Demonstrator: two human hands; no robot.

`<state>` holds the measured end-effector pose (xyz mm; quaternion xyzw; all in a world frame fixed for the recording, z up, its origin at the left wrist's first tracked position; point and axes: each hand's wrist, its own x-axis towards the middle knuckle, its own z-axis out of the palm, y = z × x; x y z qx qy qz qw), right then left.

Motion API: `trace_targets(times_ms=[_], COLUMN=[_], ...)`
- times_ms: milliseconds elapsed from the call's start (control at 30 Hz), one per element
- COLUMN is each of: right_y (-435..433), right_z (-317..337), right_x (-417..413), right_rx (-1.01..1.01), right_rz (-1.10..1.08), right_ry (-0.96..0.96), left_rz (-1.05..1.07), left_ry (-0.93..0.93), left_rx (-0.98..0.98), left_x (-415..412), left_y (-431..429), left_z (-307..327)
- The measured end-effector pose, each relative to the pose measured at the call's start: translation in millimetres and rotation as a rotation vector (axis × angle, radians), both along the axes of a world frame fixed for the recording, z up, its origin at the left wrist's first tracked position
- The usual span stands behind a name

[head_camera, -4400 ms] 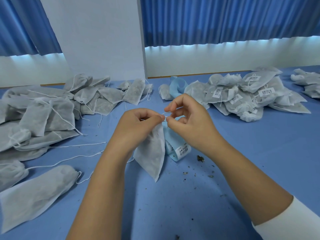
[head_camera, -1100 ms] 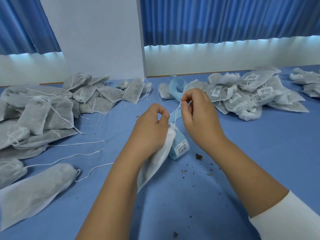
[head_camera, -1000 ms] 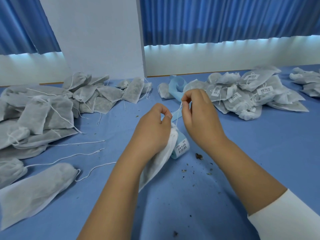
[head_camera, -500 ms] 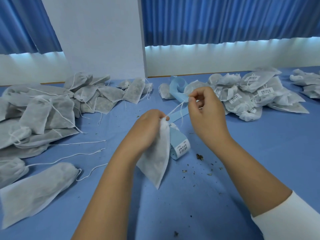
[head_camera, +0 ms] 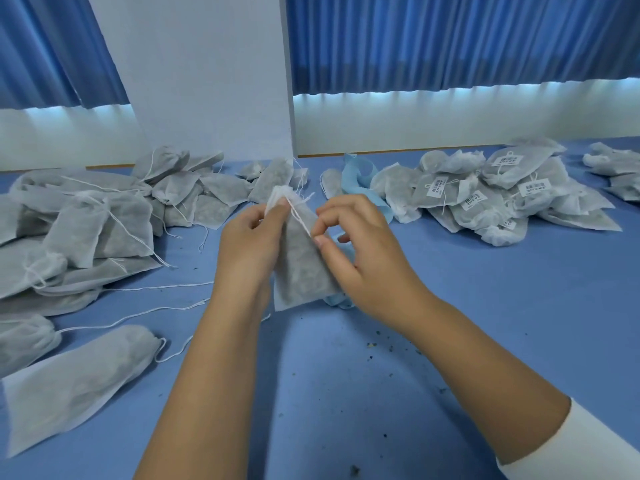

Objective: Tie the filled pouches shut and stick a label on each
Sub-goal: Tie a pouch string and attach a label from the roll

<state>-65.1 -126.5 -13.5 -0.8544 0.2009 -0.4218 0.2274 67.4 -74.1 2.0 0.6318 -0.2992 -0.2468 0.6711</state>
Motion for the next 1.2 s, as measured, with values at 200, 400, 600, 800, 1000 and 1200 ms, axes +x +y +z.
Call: trace_targets(times_ms=[200, 400, 600, 800, 1000, 1200], right_y=[-0.9, -7.8, -24.8, -47.2, -46.9, -40.8], right_z=[-1.3, -1.5, 11.6, 7.3, -9.7, -21.4], right_x=[-0.8, -2.5, -21.9, -46.7, -36.4, -22.2], right_rx=[0.011, 0.099, 0.334, 0.54, 0.712, 0.644], right_rz=[-0.072, -0.05, 0.017, -0.022, 0.003, -0.002], right_ry=[0.051, 0.048, 0.062, 0.33, 0.386, 0.275], left_rz=[-0.039, -0.259, -0.075, 0.086, 0.192, 0.397], left_ry=[0.075, 0.161, 0.024, 0.045, 0.0, -0.069], left_rx=[0.009, -0.014, 0.025, -0.052, -0.123, -0.348], left_x=[-7.7, -4.1, -1.8, 9.2, 10.8, 12.1], left_y=[-0.7, 5.3, 0.7, -2.4, -9.3, -6.4], left_z=[3.6, 9.6, 2.5, -4.3, -13.5, -9.2])
